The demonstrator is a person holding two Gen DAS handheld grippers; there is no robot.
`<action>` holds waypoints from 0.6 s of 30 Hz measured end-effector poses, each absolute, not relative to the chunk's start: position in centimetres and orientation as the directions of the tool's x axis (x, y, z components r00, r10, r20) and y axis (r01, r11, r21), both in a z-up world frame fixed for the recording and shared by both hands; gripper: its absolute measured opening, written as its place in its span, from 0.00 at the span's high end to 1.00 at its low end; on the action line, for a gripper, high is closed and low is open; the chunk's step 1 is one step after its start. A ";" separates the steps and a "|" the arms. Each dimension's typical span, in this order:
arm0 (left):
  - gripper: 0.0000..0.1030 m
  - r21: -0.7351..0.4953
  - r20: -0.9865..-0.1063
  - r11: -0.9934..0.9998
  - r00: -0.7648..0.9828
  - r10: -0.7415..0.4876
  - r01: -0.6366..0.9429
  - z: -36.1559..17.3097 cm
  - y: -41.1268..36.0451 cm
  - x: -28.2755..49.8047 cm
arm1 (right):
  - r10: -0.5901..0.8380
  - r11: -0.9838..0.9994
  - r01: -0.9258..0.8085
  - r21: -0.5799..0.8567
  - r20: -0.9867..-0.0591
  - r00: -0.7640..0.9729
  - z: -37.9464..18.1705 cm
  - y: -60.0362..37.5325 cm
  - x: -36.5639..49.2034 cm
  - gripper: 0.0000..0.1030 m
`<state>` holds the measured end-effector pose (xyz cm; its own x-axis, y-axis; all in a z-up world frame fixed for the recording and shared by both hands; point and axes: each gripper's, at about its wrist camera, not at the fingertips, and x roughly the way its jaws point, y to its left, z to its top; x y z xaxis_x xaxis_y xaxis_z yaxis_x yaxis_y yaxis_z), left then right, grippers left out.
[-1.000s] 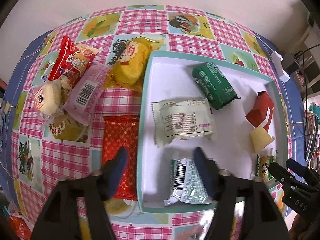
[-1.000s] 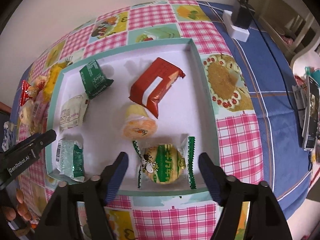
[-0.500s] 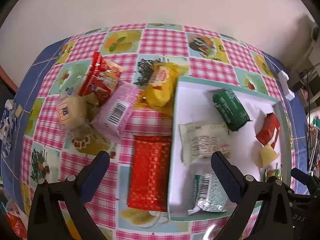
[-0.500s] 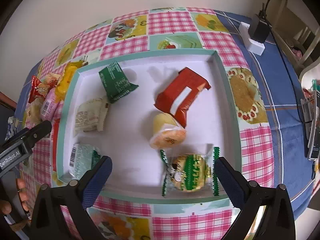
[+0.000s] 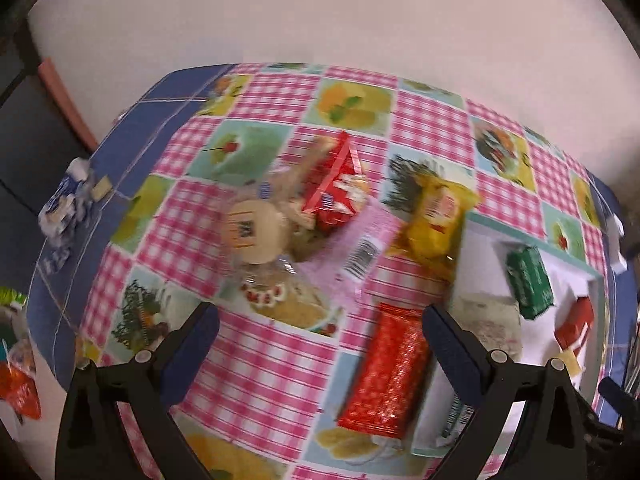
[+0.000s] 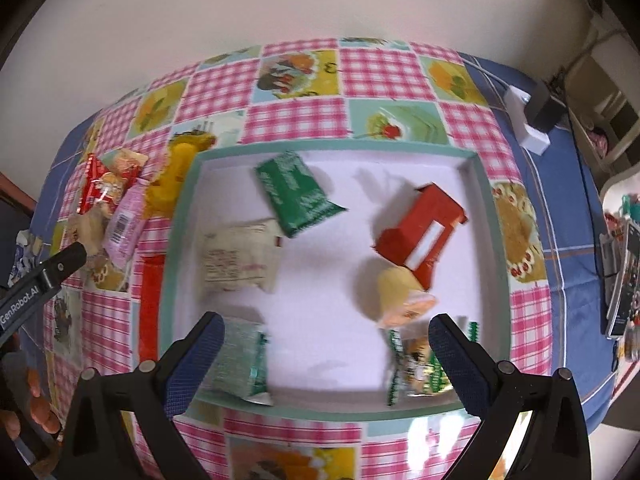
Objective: Organize snacks
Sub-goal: 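Move both tools back to the snack pile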
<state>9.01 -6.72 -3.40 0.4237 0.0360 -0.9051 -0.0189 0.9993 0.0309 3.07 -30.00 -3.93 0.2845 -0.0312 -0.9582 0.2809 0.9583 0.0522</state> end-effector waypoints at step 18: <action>0.02 -0.043 -0.942 0.988 0.337 0.011 -0.150 -4.4 1.5 10.2 | 0.027 0.977 0.195 0.084 -0.961 0.275 -3.1 -21.3 6.9 0.00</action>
<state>10.18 1.54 -4.37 0.3365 0.0105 -0.9416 -0.1499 0.9878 -0.0425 6.86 -21.33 -3.06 0.2752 0.0275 -0.9610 0.1946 0.9773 0.0837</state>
